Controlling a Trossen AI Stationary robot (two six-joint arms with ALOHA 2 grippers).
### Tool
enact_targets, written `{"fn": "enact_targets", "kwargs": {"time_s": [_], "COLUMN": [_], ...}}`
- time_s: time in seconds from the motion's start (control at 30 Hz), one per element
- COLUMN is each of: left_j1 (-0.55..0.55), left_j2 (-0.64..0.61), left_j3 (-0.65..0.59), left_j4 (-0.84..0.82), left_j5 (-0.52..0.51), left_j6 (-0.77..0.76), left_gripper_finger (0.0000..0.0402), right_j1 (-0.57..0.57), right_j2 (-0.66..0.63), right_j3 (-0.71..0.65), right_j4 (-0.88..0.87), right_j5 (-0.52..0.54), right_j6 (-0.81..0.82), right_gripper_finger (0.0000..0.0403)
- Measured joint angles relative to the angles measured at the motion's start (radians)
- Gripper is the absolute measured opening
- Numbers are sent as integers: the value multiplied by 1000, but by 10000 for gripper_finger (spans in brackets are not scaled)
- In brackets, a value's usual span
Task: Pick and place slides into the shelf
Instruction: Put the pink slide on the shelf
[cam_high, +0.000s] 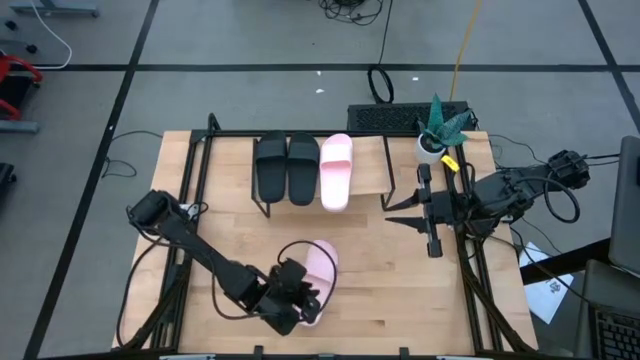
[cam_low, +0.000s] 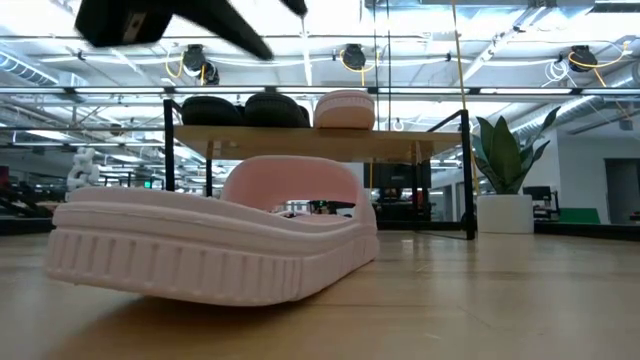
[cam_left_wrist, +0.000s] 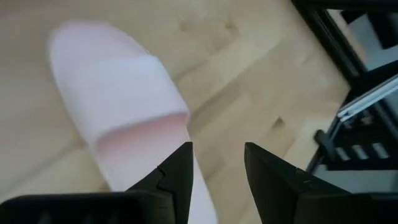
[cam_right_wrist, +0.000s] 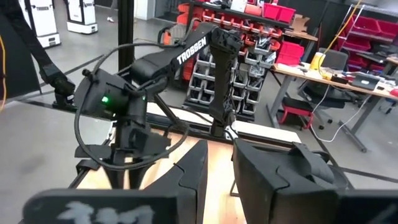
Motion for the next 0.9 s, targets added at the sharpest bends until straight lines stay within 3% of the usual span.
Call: {"fn": "enact_targets", "kwargs": {"time_s": [0.17, 0.53, 0.9], "left_j1": [2, 46, 92], "left_j2": [-3, 6, 87], "left_j3": [91, 112, 110], "left_j4": [-183, -326, -295], "left_j5": [7, 13, 97], "left_j6": [99, 407, 760], "left_gripper_finger": [140, 140, 140], "right_j1": [0, 0, 0], "right_j2": [0, 0, 3], "right_j3": [0, 0, 0], "right_j4": [0, 0, 0], "right_j5": [2, 31, 62], "right_j6": [19, 38, 48], "right_gripper_finger": [68, 68, 68]}}
